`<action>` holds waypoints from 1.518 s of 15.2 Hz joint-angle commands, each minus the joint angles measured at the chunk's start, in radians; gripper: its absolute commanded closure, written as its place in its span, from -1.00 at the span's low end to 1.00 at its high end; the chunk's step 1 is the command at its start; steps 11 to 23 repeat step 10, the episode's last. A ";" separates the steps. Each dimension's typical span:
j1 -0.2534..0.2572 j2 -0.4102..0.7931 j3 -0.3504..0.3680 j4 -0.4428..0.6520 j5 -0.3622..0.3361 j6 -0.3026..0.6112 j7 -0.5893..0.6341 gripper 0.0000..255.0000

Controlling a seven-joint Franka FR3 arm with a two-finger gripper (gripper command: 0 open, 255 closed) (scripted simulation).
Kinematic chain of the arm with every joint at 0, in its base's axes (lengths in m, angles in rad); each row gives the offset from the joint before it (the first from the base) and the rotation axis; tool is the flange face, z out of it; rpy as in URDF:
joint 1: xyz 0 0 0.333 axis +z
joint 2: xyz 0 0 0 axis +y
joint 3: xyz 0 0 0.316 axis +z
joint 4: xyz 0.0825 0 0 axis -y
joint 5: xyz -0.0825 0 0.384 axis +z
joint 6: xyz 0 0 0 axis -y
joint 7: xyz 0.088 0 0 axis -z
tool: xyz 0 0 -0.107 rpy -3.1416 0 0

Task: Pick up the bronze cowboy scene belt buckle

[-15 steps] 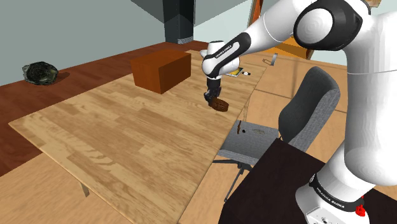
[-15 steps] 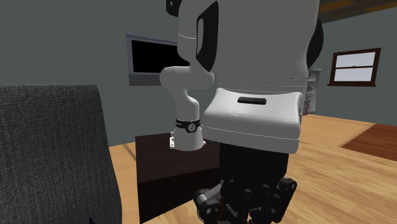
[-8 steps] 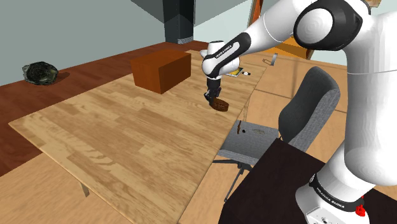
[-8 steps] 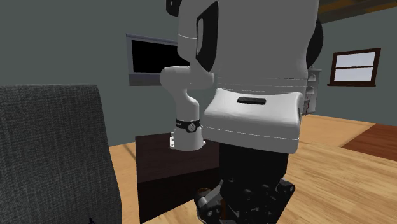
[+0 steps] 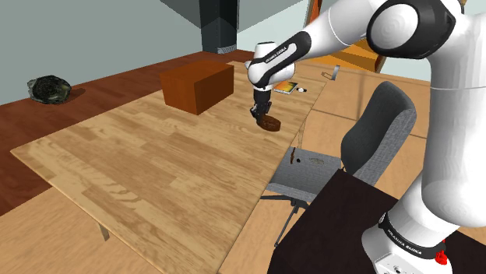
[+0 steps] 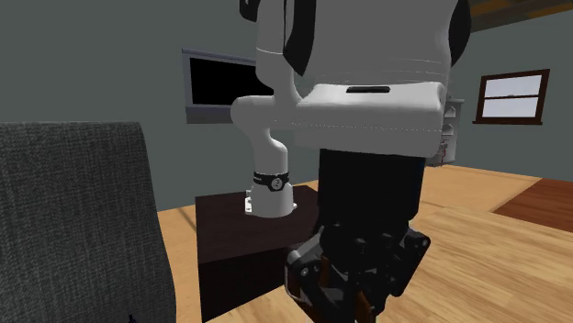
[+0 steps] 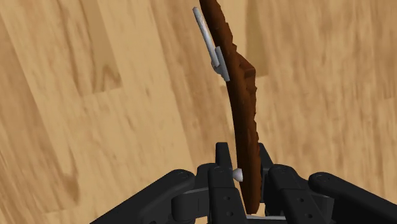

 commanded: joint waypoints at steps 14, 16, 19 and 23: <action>0.002 -0.065 -0.004 0.038 -0.007 -0.104 0.002 1.00; 0.002 -0.065 -0.004 0.038 -0.007 -0.104 0.002 1.00; 0.002 -0.065 -0.004 0.038 -0.007 -0.104 0.002 1.00; 0.002 -0.065 -0.004 0.038 -0.007 -0.104 0.002 1.00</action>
